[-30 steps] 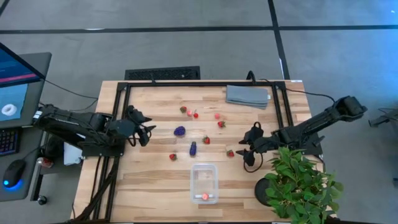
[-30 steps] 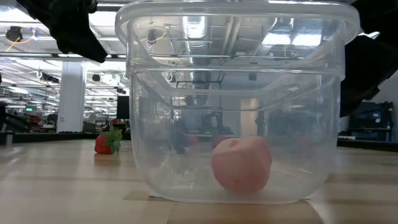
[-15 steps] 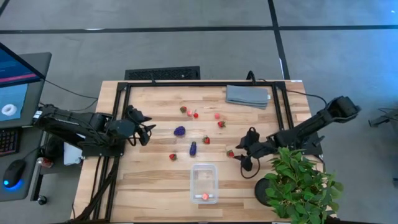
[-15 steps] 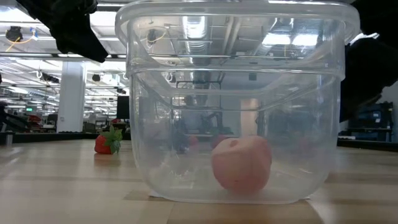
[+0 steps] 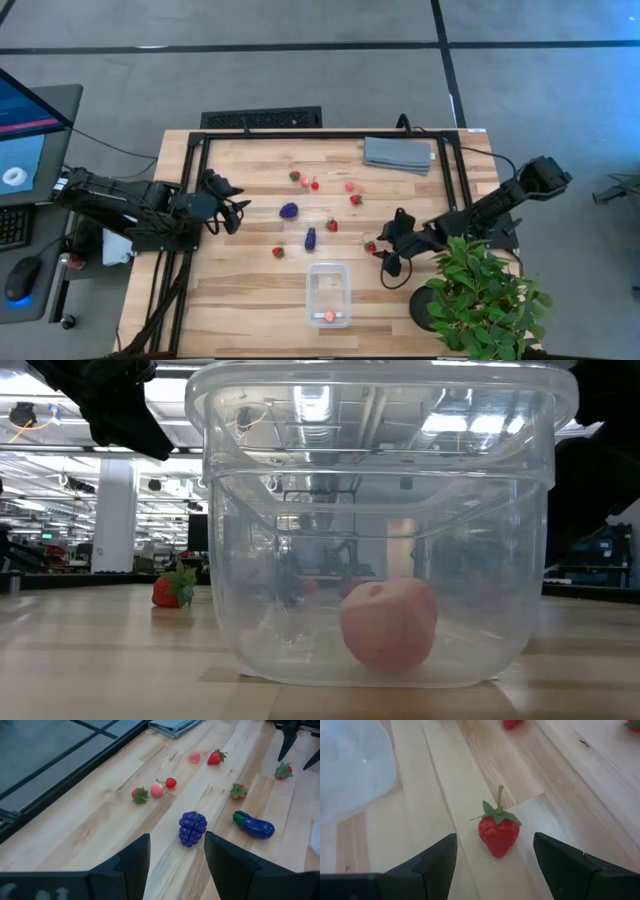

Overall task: Pick and placing Produce into tupperware
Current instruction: Put the red strawberry into the transparent bin

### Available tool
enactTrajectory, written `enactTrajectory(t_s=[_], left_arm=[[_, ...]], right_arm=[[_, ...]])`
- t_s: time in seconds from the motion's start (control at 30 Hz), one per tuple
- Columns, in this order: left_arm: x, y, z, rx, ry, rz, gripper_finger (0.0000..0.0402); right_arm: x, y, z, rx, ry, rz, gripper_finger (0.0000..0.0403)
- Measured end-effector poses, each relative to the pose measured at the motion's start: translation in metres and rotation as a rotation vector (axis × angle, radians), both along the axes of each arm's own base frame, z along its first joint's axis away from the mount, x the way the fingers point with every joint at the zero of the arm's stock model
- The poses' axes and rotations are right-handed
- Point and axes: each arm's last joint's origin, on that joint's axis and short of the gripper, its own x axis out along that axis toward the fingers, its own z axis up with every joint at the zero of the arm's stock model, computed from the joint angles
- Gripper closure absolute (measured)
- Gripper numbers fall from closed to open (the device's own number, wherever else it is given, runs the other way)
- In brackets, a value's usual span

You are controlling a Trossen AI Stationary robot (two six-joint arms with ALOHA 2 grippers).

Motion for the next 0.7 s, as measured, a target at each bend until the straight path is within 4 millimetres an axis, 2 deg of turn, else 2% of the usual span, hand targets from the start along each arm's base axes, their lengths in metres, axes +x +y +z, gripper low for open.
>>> enactTrajectory(t_s=[0.7], left_arm=[[0.0000, 0.0000, 0.0000, -0.005, -0.003, 0.004, 0.0225]], right_arm=[[0.0023, -0.0061, -0.0001, -0.024, 0.011, 0.033, 0.0117]])
